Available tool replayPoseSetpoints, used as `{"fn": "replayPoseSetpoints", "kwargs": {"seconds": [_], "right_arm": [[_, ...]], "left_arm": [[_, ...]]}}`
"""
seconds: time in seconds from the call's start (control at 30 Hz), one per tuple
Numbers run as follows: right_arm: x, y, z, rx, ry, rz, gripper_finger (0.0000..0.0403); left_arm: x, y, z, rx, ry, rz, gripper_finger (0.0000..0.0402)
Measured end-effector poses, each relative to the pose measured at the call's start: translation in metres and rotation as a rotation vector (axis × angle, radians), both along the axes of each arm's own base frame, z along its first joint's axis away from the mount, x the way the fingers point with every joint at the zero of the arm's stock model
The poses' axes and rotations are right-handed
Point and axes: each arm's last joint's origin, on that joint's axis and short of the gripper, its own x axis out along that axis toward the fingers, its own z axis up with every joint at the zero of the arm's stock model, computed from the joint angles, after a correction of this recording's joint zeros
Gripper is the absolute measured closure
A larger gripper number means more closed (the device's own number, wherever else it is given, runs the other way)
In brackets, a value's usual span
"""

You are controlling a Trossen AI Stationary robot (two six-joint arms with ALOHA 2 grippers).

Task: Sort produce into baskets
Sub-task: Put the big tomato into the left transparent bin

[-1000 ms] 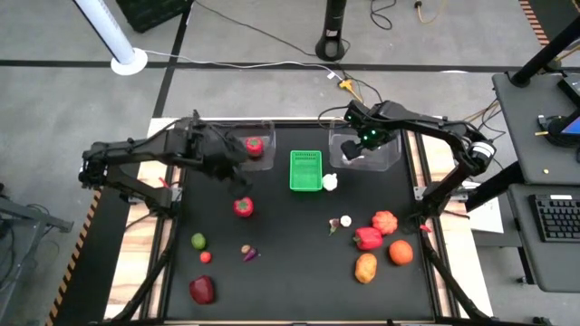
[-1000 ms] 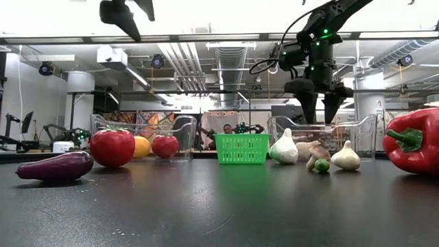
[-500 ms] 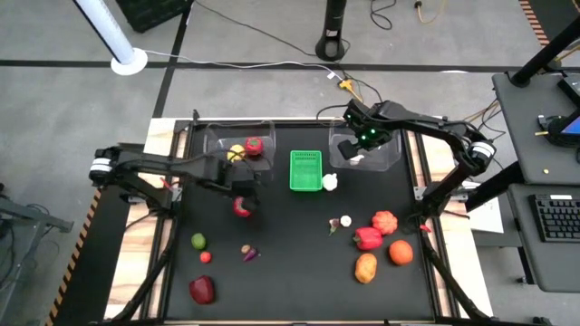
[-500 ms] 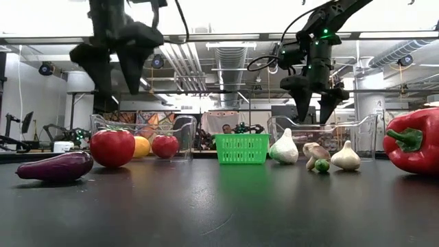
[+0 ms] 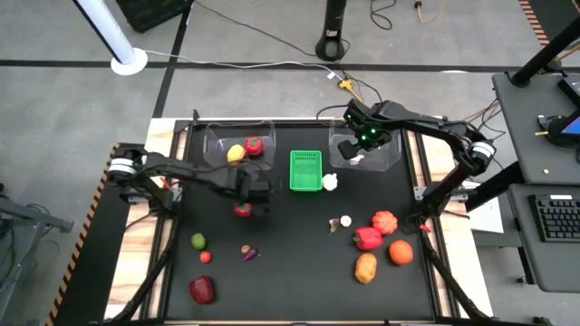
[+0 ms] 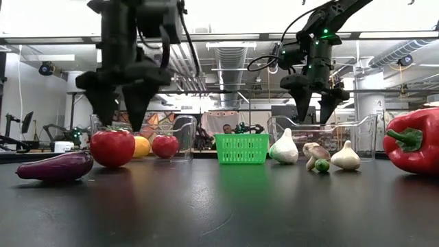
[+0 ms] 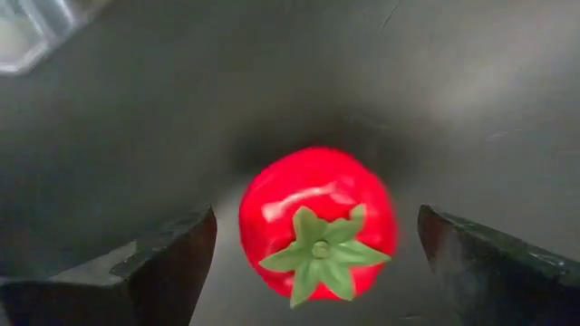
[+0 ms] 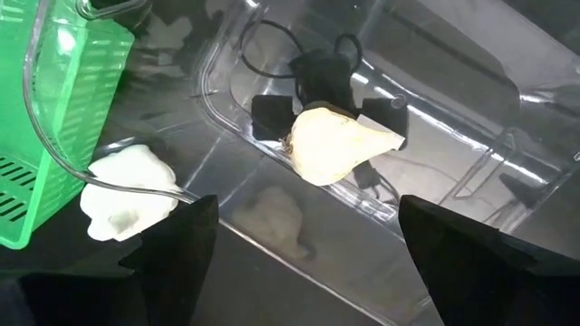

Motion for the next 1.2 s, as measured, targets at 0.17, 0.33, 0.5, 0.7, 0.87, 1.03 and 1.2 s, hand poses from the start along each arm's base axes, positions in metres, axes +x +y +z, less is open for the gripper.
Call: {"fn": "replayPoseSetpoints", "kwargs": {"seconds": [0.17, 0.33, 0.5, 0.7, 0.87, 1.03, 1.2], "right_arm": [[0.0, 0.0, 0.0, 0.0, 0.0, 0.0, 0.0071], [0.0, 0.0, 0.001, -0.001, -0.002, -0.008, 0.0069], [0.001, -0.001, 0.003, -0.009, -0.007, -0.008, 0.0069], [0.001, -0.001, 0.003, -0.011, -0.006, -0.008, 0.0074], [0.0, -0.001, 0.005, -0.014, -0.009, -0.008, 0.0072], [-0.002, 0.002, 0.012, -0.03, -0.028, -0.008, 0.0074], [-0.007, 0.005, 0.023, -0.057, -0.061, -0.008, 0.0076]], "left_arm": [[0.001, -0.002, -0.01, 0.0, 0.024, -0.007, 0.0041], [0.003, -0.004, -0.015, 0.0, 0.021, -0.016, 0.0047], [0.005, -0.005, -0.016, 0.0, 0.006, -0.018, 0.0067], [0.004, -0.007, -0.017, 0.001, 0.004, -0.024, 0.0096], [0.004, -0.008, -0.018, 0.004, -0.002, -0.029, 0.011], [0.004, -0.012, -0.009, -0.036, -0.009, -0.073, 0.0115], [0.006, -0.014, 0.043, -0.063, -0.087, -0.194, 0.0115]]}}
